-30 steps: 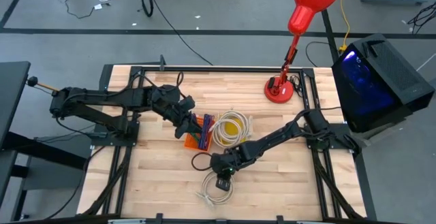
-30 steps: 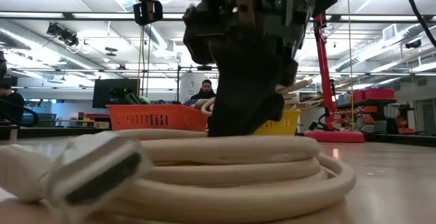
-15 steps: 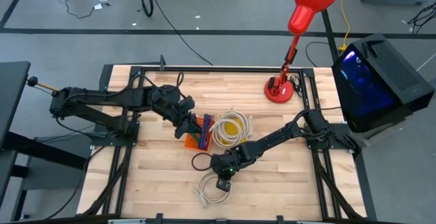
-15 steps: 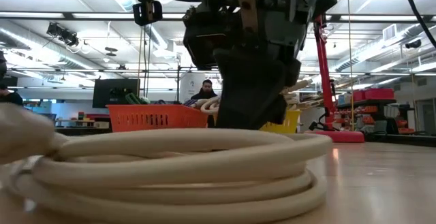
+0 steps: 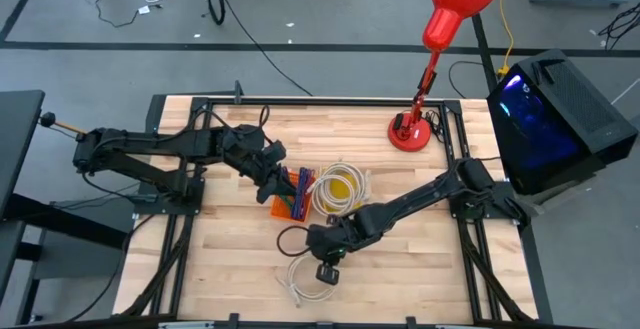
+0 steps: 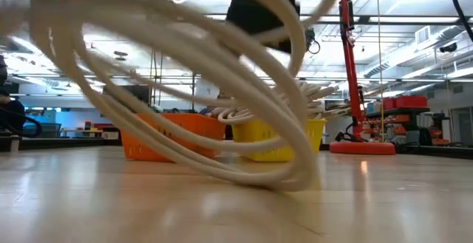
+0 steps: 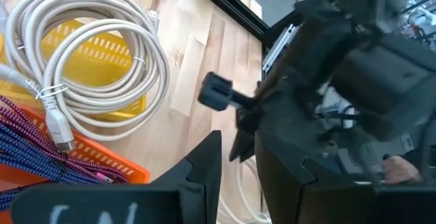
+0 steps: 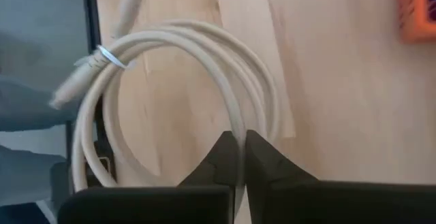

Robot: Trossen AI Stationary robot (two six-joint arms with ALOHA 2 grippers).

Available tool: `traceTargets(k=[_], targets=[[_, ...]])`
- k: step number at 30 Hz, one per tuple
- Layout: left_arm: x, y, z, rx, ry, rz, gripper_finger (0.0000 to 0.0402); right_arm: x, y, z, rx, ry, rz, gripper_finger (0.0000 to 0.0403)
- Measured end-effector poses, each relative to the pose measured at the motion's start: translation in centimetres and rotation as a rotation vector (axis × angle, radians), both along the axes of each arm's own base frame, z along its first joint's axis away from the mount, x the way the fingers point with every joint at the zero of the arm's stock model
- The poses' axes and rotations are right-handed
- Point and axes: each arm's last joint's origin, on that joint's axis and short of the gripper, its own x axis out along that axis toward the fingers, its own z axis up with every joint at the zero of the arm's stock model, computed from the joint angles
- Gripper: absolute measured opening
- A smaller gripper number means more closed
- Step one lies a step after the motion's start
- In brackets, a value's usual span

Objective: Pick & Place USB Port
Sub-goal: Put the brown HDMI cable into the yellow bin

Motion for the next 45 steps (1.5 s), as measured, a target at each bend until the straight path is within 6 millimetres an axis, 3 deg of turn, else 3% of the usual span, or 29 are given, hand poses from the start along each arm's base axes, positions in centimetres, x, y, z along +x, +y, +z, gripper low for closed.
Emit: traceTargets(k=[8,14,19,24,29,36,45], targets=[[0.0,0.0,0.1,-0.002,-0.007,0.001,0.0096,-0.4,-0.4,3.6,-0.143,0.053,0.016,0.0004],[0.0,0.0,0.1,0.000,-0.006,0.005,0.0096,-0.6,-2.3,6.3,-0.275,0.090,0.009,0.0004],[0.0,0.0,0.1,-0.002,-0.004,0.013,0.0096,-0.9,-4.3,10.0,-0.347,0.043,-0.008,0.0004],[0.0,0.0,0.1,-0.017,0.001,0.023,0.0096,-2.7,-6.9,13.7,-0.413,-0.004,-0.038,0.0004],[0.1,0.0,0.1,-0.017,-0.001,0.029,0.0096,-5.9,-9.9,16.6,-0.474,0.043,-0.093,0.0004],[0.1,0.2,0.1,0.011,-0.002,0.080,0.0096,-8.4,-12.8,18.4,-0.517,0.088,-0.132,0.0004],[0.1,0.4,0.1,0.046,-0.003,0.139,0.0096,-8.1,-14.8,17.0,-0.547,0.172,-0.111,0.0004]])
